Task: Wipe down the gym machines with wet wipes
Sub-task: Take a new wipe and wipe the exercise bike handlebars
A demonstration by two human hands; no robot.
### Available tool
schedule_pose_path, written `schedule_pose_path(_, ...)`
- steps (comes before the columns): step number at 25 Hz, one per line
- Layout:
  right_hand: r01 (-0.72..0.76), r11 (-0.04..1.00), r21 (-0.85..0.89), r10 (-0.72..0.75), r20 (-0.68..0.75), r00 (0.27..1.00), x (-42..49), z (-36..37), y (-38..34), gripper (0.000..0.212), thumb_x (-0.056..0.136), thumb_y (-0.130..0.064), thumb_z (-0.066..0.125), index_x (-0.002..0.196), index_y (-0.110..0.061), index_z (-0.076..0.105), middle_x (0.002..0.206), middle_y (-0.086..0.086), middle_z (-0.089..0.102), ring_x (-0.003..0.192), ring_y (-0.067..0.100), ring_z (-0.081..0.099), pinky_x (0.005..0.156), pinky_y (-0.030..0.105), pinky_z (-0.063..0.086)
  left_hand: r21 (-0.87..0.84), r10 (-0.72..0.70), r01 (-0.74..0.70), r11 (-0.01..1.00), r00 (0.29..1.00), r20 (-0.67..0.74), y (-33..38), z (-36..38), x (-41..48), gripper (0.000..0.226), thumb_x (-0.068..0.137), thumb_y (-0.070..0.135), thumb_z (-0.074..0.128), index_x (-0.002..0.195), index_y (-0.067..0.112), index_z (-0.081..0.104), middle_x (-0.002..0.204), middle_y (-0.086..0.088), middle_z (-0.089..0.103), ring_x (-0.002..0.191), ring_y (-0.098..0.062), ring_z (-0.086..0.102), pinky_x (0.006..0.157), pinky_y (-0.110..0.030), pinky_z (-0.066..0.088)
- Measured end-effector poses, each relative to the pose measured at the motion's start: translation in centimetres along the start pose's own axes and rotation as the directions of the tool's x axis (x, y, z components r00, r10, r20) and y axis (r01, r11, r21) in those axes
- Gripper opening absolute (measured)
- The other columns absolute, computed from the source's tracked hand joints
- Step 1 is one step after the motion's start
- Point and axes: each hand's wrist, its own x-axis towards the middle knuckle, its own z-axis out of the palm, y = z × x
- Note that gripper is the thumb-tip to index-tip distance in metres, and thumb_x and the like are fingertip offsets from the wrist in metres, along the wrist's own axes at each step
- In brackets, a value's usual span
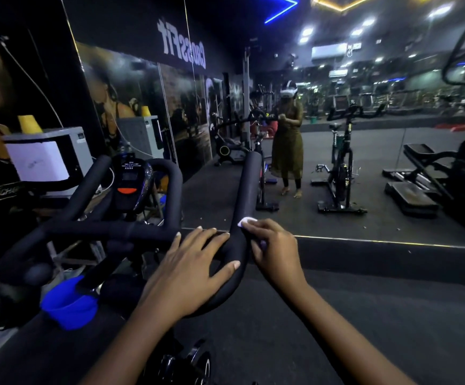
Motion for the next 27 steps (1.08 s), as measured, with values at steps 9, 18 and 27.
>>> schedule_pose_path(9,-0.261,0.953,0.155,0.267,-0.019,0.964,8.3,-2.3,2.1,0.029,0.079,0.007,0.058,0.1,-0.007,0.073,0.095,-0.001,0.07,0.08,0.0,0.063,0.068,-0.005,0.036,0.032,-0.016,0.016,0.999,1.0,0.02,0.4,-0.3,-0.1,0.095,0.063,0.073,-0.01,0.148,0.04,0.016,0.156,0.017,0.015,0.145,-0.005,0.003,0.117,-0.029,-0.004)
schedule_pose_path(18,-0.173,0.983,0.061,0.177,-0.081,0.981,9.1,1.1,4.0,0.041,0.076,0.013,0.056,0.107,-0.009,0.07,0.105,0.007,0.068,0.092,0.012,0.062,0.082,0.005,0.04,0.04,-0.029,0.027,0.999,0.999,0.036,0.5,-0.4,0.2,0.096,0.06,0.073,-0.011,0.148,0.042,0.014,0.156,0.018,0.013,0.145,-0.004,0.001,0.116,-0.029,-0.004)
schedule_pose_path(27,0.226,0.964,-0.139,-0.167,0.345,0.924,4.7,-3.1,0.0,0.031,0.078,-0.004,0.062,0.104,-0.015,0.072,0.104,0.008,0.068,0.092,0.026,0.067,0.079,0.034,0.054,0.033,-0.023,0.022,0.999,0.999,0.023,0.5,-0.3,0.1,0.095,0.062,0.073,-0.011,0.148,0.041,0.015,0.156,0.017,0.014,0.145,-0.004,0.002,0.117,-0.029,-0.004)
